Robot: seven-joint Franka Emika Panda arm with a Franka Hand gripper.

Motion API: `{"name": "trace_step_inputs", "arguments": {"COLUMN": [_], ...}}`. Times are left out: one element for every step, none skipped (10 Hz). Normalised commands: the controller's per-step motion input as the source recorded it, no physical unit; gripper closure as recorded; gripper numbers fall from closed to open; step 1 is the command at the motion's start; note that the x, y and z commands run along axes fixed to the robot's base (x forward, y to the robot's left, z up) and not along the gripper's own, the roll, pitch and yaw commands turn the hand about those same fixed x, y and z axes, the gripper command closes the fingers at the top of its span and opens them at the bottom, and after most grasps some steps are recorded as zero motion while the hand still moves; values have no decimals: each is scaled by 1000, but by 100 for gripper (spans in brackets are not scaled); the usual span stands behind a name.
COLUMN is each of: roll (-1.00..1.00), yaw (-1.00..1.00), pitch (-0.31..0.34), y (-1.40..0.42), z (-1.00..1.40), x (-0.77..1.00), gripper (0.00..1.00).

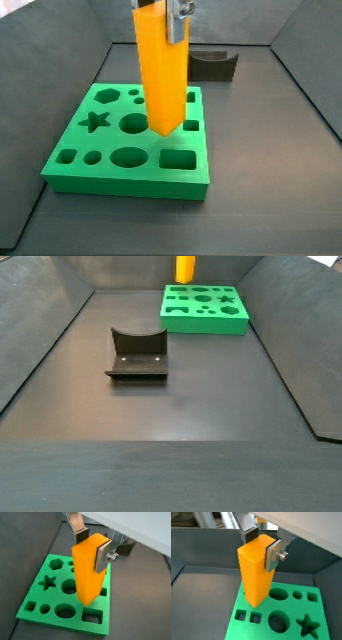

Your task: Insert the rectangle object.

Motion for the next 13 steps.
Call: {"name": "trace_step_inputs", "arguments": {"roll": [89,84,104,109,144,133,103,117,121,116,114,127,147], "yaw": [-1000,-980,-817,-737,-700,-769,-891,-940,-951,-960,-957,-951,-946], "pitch": [0,0,0,0,0,0,0,0,0,0,0,0,0], "y": [-11,-3,-57,-109,-120,-123,-120,-89,-80,-86,-89,-77,-66], "z": [0,0,0,0,-49,-40,0,-26,-37,-3,0,-23,-60], "x": [0,0,186,263,306,231,69,0,0,0,0,0,0], "gripper": [100,100,100,100,100,100,100,100,100,100,100,100,100]}}
